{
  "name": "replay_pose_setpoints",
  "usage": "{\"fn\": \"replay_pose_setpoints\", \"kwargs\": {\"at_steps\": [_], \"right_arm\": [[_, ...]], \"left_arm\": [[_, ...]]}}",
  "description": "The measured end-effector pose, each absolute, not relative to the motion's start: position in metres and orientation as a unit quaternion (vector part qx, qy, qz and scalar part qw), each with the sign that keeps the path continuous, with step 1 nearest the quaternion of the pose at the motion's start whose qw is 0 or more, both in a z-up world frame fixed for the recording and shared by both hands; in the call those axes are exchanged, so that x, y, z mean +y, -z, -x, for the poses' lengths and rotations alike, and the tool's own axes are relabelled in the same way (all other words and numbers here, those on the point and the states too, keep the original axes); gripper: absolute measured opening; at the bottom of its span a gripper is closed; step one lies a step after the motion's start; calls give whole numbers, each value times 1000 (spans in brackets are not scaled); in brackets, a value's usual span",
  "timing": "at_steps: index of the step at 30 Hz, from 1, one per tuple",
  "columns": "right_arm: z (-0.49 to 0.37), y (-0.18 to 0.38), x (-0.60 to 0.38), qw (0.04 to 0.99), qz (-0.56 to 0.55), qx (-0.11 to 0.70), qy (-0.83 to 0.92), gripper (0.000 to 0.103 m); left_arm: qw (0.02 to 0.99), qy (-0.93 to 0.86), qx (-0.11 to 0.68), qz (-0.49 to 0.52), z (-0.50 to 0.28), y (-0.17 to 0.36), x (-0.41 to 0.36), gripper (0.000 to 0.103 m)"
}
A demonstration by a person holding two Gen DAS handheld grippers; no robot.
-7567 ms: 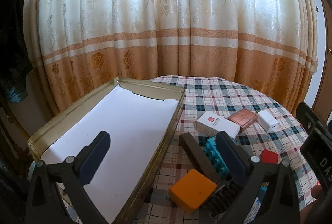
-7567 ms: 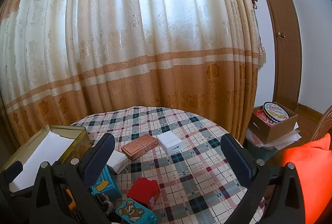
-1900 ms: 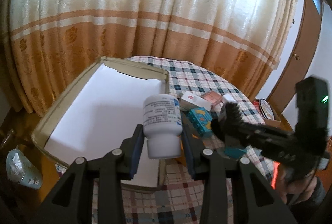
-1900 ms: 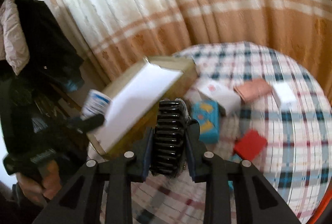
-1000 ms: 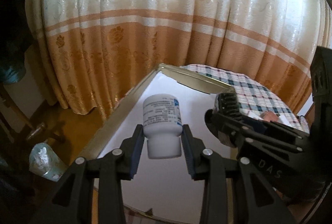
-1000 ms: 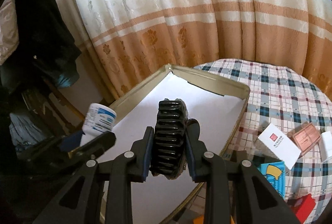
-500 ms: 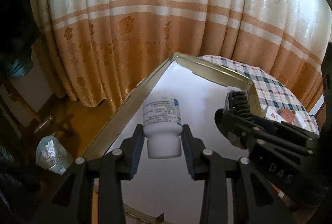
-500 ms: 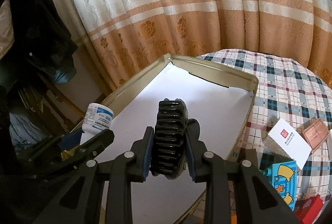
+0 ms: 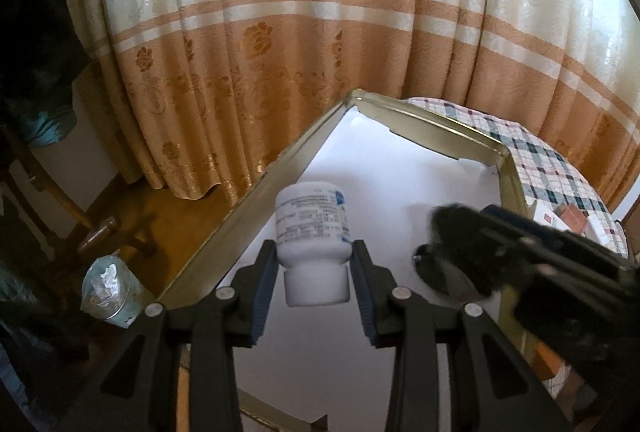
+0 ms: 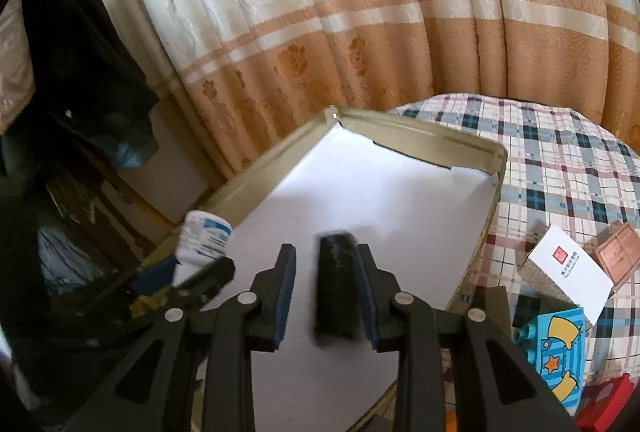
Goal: Organize rigid objects
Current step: 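Carry bottle and brush into the gold tin tray and open both grippers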
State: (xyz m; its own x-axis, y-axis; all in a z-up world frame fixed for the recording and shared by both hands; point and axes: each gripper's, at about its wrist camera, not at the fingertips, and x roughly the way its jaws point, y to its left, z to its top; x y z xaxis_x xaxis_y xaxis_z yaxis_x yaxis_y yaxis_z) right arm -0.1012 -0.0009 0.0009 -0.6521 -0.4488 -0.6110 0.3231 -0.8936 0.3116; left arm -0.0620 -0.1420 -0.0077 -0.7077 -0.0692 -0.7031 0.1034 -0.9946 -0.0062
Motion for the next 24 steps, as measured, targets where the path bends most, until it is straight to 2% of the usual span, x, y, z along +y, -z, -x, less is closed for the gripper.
{"fn": "replay_pose_setpoints", "kwargs": {"at_steps": [1, 2, 3, 5, 6, 8, 14, 24], "right_arm": [[99, -4, 0, 216, -352, -90, 906, 39], [96, -8, 2, 217, -343, -90, 909, 46], [92, -12, 4, 214, -334, -87, 914, 50], [81, -19, 12, 196, -307, -81, 928, 64], [75, -21, 17, 185, -291, -81, 935, 71], [62, -26, 29, 159, -260, -85, 949, 76], [37, -33, 57, 94, -212, -76, 970, 76], [14, -25, 114, 17, -196, -97, 976, 76]], "left_arm": [[49, 925, 25, -377, 61, 6, -142, 56], [52, 927, 28, -370, 58, 3, -143, 73], [54, 931, 32, -360, 55, 0, -143, 79], [61, 941, 33, -330, 46, -9, -141, 99], [68, 946, 26, -316, 42, -12, -139, 102], [68, 952, 23, -299, 38, -18, -133, 102], [48, 952, 40, -298, 33, -18, -116, 103], [40, 953, 17, -301, 25, -16, -82, 103]]}}
